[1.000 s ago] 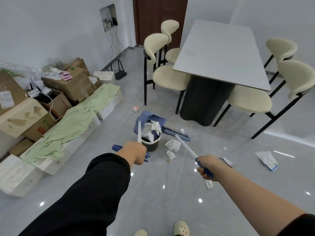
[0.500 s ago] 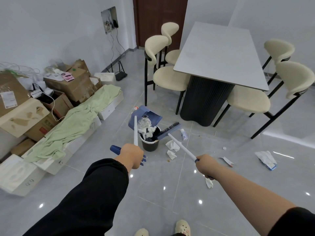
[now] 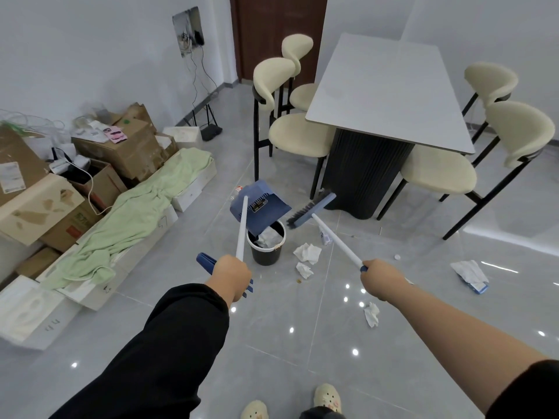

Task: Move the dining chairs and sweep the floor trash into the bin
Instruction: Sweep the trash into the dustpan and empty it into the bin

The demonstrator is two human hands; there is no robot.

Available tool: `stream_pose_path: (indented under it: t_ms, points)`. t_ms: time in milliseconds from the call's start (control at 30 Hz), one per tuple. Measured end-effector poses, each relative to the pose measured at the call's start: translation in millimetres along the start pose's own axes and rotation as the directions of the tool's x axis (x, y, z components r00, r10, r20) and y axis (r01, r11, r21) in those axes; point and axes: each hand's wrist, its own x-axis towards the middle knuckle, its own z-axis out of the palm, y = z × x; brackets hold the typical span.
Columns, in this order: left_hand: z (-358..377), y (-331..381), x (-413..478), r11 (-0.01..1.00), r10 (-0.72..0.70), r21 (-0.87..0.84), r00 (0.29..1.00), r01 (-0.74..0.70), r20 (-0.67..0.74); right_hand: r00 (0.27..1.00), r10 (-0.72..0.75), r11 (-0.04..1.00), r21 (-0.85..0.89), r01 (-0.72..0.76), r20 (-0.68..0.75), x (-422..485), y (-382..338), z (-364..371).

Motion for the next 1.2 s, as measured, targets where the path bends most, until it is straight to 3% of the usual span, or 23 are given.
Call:
stream_pose_path:
  t_ms: [200, 400, 600, 900, 1033, 1200]
  points:
    - [20.7, -1.5, -4.4, 0.998, -0.007, -0.060, 1.000, 0.008, 0.023, 1.000, 0.012, 0.999, 0.042, -0.012, 0.018, -2.2, -2.3, 13.1]
    - [26.2, 18.8, -2.1, 0.997, 0.079, 0.005, 0.982, -0.081, 0.172, 0.991, 0.045, 0.972, 0.222, -0.073, 0.128, -10.1, -8.3, 30.8]
    - [27.6, 10.6, -7.3, 0.994, 0.092, 0.050, 0.987, -0.100, 0.130, 0.973, 0.091, 0.941, 0.301, -0.154, 0.212, 1.2, -8.0, 39.1]
    - [43.2, 12.9, -12.4, 0.997, 0.061, -0.053, 0.994, -0.057, 0.085, 0.971, 0.080, 0.919, 0.361, -0.159, 0.225, 2.5, -17.1, 46.2]
    - [47.0, 7.3, -13.4, 1.000, 0.026, 0.016, 0.999, -0.026, 0.031, 0.969, 0.071, 0.920, 0.359, -0.156, 0.237, 1.4, -20.5, 47.6]
    - [57.7, 8.0, -13.0, 0.999, 0.025, -0.028, 0.998, -0.024, 0.049, 0.971, 0.081, 0.923, 0.351, -0.158, 0.226, 4.1, -22.1, 47.5]
